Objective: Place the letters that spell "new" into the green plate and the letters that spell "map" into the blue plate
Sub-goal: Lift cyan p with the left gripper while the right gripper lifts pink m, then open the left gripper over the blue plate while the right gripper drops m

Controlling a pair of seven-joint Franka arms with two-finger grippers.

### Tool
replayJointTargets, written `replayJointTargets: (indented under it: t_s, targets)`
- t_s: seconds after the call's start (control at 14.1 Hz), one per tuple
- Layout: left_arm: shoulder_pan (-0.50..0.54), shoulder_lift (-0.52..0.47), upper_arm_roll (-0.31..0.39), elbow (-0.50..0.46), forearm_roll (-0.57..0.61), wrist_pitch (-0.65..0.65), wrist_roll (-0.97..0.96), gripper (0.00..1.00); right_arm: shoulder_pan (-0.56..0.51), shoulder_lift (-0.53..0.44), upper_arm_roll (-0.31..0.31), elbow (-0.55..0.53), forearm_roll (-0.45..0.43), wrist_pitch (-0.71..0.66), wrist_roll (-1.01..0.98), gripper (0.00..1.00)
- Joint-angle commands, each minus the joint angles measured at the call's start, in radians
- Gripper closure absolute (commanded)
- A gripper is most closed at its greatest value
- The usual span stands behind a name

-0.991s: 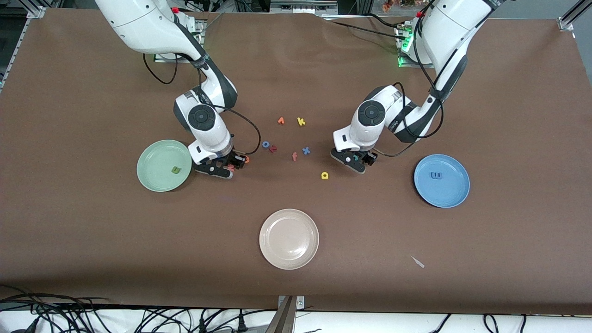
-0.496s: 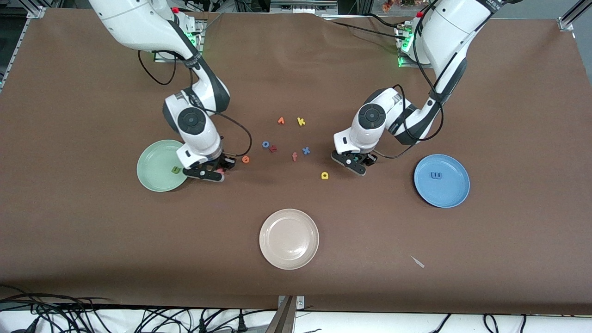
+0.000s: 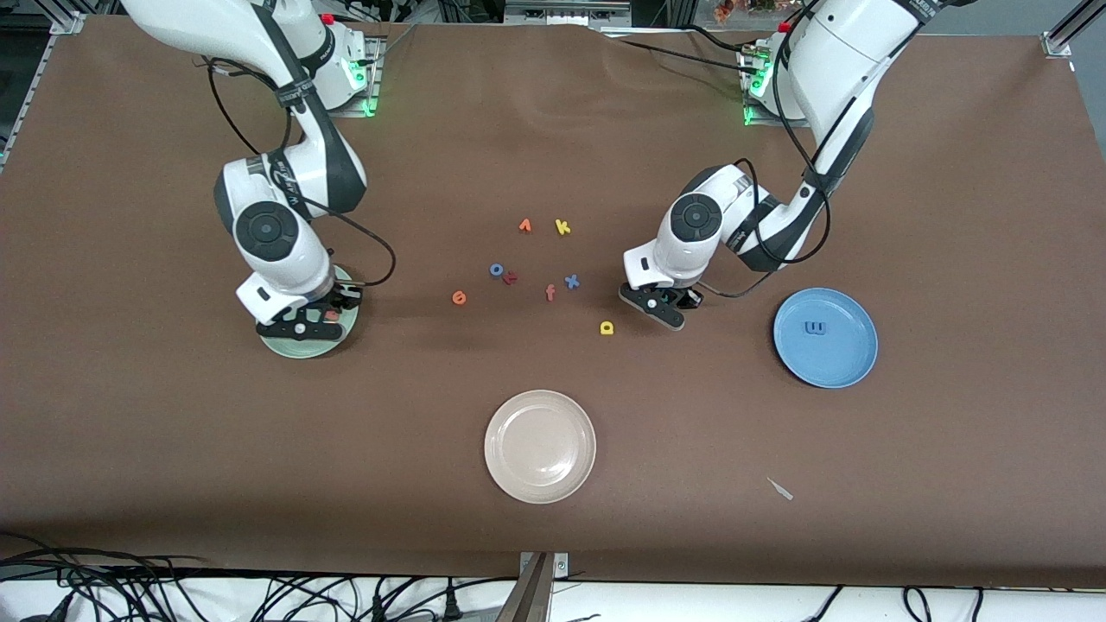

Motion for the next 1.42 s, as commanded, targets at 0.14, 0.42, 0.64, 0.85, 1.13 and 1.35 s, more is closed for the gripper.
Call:
replayJointTargets:
  t_s: [0.14, 0.42, 0.64, 0.85, 1.13, 1.35]
  targets:
    - [0.051, -0.003, -0.002, 0.090, 0.018, -0.172, 0.014, 0.92, 0.001, -0.100, -0.020, -0.237, 0.020, 0.213, -0.037, 0.73]
    - [0.100, 0.003, -0.001, 0.282, -0.098, -0.481, 0.250, 0.92, 0.010, -0.091, -0.009, -0.184, 0.067, 0.194, -0.022, 0.21]
    - [0.203, 0.003, -0.001, 0.319, -0.106, -0.561, 0.454, 0.92, 0.049, -0.040, 0.043, -0.052, 0.156, 0.102, 0.088, 0.21]
    - [0.287, 0.007, 0.008, 0.318, -0.088, -0.567, 0.624, 0.92, 0.124, 0.027, 0.061, 0.026, 0.156, 0.088, 0.284, 0.20]
    - [0.328, 0.044, 0.050, 0.316, -0.043, -0.567, 0.737, 0.87, 0.216, 0.125, 0.061, 0.086, 0.155, 0.147, 0.468, 0.20]
    - [0.328, 0.046, 0.054, 0.318, -0.031, -0.567, 0.732, 0.00, 0.250, 0.181, 0.061, 0.126, 0.144, 0.161, 0.526, 0.21]
